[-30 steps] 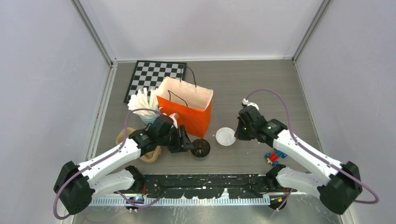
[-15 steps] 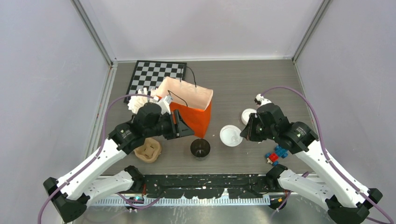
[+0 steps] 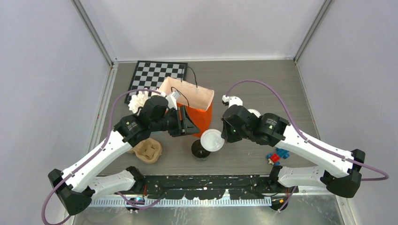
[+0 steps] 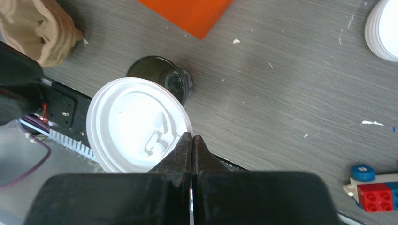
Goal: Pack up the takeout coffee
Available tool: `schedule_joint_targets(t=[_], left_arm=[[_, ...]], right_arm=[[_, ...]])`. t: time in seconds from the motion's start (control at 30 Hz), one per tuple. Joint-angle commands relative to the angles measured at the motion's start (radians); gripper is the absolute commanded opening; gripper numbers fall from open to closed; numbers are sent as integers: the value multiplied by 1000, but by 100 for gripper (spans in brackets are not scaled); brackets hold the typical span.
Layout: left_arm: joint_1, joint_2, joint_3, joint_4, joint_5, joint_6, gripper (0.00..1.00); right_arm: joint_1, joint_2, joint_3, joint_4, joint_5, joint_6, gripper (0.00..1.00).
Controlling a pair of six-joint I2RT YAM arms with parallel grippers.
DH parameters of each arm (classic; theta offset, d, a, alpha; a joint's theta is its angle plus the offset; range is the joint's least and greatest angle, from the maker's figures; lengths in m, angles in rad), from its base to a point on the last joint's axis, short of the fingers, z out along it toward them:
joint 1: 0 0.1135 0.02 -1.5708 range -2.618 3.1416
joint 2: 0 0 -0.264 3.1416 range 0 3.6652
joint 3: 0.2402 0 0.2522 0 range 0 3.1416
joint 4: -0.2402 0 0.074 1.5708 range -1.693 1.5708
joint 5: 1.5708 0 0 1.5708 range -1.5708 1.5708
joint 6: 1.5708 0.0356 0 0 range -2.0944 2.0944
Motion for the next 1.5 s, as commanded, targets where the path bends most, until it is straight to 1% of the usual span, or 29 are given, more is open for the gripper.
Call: schedule_joint_targets(t=[0.0, 0.23, 0.4, 0.53, 0.67, 0.7, 0.73, 0.9, 0.93, 1.0, 1.03, 1.1, 1.17, 1.23, 1.27, 1.3, 1.37, 1.4, 1.47], left_arm=[[-11, -4, -6, -3, 31, -16, 46], [-18, 12, -27, 9, 60, -17, 46], [-29, 7, -29, -15, 30, -1, 42], [-33, 13, -34, -21, 24, 2, 30], [-37, 16, -32, -16, 24, 5, 5], [-37, 13, -33, -13, 23, 4, 0], [-37, 9, -32, -9, 24, 2, 0], [-37, -15, -31, 21, 40, 2, 0], [-37, -19, -32, 27, 47, 3, 0], [-37, -31, -37, 49, 65, -1, 0], [-37, -34, -37, 64, 76, -4, 0], [-38, -41, -33, 95, 105, -6, 0], [-37, -50, -25, 122, 136, -7, 0], [-36, -59, -18, 165, 173, -8, 0], [-33, -60, -15, 186, 191, -13, 0], [-27, -61, -13, 207, 215, -31, 0], [-16, -57, -15, 264, 273, -77, 0], [-12, -53, -18, 310, 309, -107, 0], [-6, -51, -34, 417, 355, -183, 0]], right_arm=[[23, 32, 78, 87, 44, 21, 0], [31, 62, 125, 96, 48, 6, 1], [32, 57, 133, 101, 35, 8, 0], [33, 53, 135, 116, 22, 11, 0], [33, 48, 129, 120, 3, 8, 2], [33, 40, 124, 126, -1, 7, 5], [33, 29, 116, 145, -8, 2, 11], [33, -66, 75, 245, -5, -90, 57], [33, -94, 60, 276, -8, -120, 63], [33, -163, 19, 364, -25, -183, 69], [33, -221, -31, 428, -39, -240, 72], [33, -300, -107, 568, -102, -330, 73], [32, -417, -202, 708, -194, -490, 74], [33, -502, -310, 822, -323, -661, 76], [33, -533, -342, 855, -375, -737, 81], [33, -555, -357, 871, -389, -783, 86], [33, -561, -342, 835, -397, -856, 87], [33, -551, -326, 791, -407, -895, 87], [32, -521, -300, 757, -433, -953, 88]])
